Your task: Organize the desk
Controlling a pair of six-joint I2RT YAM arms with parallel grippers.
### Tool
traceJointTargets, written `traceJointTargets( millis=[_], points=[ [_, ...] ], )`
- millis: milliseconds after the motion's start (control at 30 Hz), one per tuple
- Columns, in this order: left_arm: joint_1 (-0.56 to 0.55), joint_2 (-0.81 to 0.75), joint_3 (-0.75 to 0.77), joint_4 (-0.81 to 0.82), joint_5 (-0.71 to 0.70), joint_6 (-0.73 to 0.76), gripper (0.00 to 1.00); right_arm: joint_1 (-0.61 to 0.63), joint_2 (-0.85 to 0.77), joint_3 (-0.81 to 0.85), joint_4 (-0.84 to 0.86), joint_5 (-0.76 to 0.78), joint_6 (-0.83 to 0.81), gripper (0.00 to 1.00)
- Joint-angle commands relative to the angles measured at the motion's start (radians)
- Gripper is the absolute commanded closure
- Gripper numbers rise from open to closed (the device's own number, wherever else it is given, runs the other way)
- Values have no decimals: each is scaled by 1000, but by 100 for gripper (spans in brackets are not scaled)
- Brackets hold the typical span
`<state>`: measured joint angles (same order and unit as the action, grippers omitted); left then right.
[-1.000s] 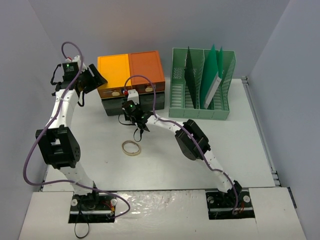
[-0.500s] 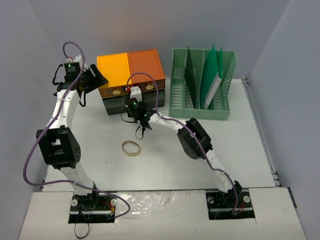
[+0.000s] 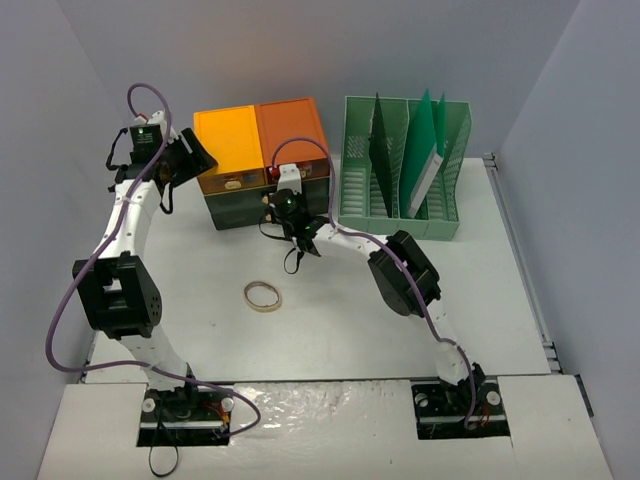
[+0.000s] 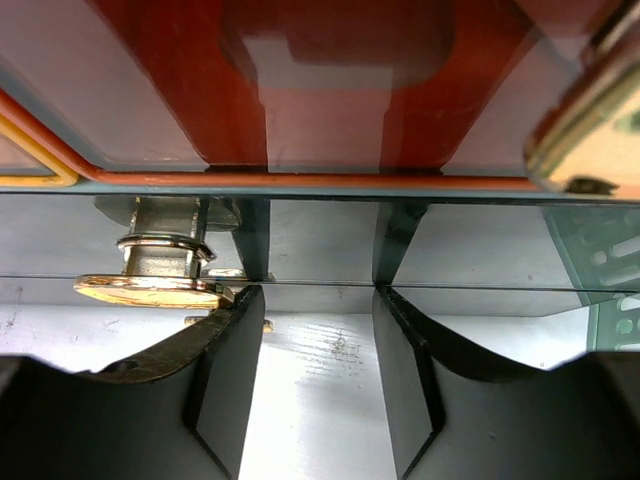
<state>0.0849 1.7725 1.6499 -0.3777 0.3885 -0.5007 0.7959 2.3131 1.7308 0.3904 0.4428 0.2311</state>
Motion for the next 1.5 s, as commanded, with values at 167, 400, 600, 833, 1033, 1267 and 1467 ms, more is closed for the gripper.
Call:
traceJointTargets(
  millis=[167, 400, 600, 833, 1033, 1267, 1467],
  points=[
    [-13, 39, -92, -213, -71, 93, 40, -4, -92, -16, 161, -50, 75, 49],
    [-13, 35, -110, -196, -71, 84, 40, 3, -93, -68, 195, -81, 105, 47],
    [-13, 33, -111, -194, -71, 85, 40, 14, -75, -76, 217, -97, 106, 47],
    [-13, 33, -116, -196, -73, 91, 40, 24, -41, -47, 215, -131, 118, 48],
    [-14, 35, -112, -196, -73, 93, 40, 33, -12, -22, 189, -150, 126, 48],
    [-16, 35, -119, -196, -73, 94, 40, 41, 25, 8, 174, -142, 106, 49],
    [-14, 31, -124, -195, -74, 97, 40, 43, 55, 25, 176, -95, 64, 52]
  ],
)
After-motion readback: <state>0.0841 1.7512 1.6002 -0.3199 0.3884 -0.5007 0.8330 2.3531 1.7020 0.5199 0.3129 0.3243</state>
